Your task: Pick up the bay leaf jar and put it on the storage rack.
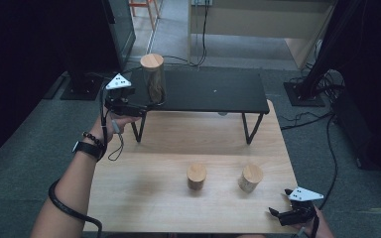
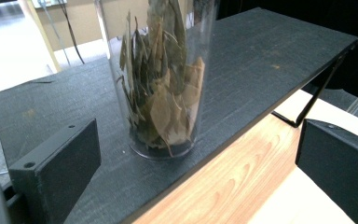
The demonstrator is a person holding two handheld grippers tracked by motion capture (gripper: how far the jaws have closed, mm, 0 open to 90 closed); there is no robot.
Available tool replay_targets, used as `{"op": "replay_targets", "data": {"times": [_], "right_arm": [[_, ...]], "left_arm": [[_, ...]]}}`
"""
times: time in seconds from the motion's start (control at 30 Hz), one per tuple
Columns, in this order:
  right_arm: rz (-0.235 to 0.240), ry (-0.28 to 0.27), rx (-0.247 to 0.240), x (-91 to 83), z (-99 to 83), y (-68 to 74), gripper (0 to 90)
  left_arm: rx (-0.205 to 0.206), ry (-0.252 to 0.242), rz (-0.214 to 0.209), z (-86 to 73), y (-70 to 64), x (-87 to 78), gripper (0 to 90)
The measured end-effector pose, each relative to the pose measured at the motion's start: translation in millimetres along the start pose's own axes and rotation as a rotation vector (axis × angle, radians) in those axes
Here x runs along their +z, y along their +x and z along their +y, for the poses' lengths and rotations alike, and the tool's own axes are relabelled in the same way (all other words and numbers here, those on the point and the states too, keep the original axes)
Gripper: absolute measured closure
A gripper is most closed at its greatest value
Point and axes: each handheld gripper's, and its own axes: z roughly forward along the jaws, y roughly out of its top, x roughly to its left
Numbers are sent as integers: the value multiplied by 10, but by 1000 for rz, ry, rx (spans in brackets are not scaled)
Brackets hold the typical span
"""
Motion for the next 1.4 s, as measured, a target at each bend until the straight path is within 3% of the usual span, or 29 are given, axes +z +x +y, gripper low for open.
{"op": "replay_targets", "data": {"times": [0.7, 1.4], "right_arm": [[-2, 1, 0, 0, 2, 3, 0], [-5, 0, 1, 1, 0, 9, 0]], "left_arm": [[25, -12, -14, -286, -229, -154, 0], [-8, -13, 12, -748, -229, -324, 2]]}}
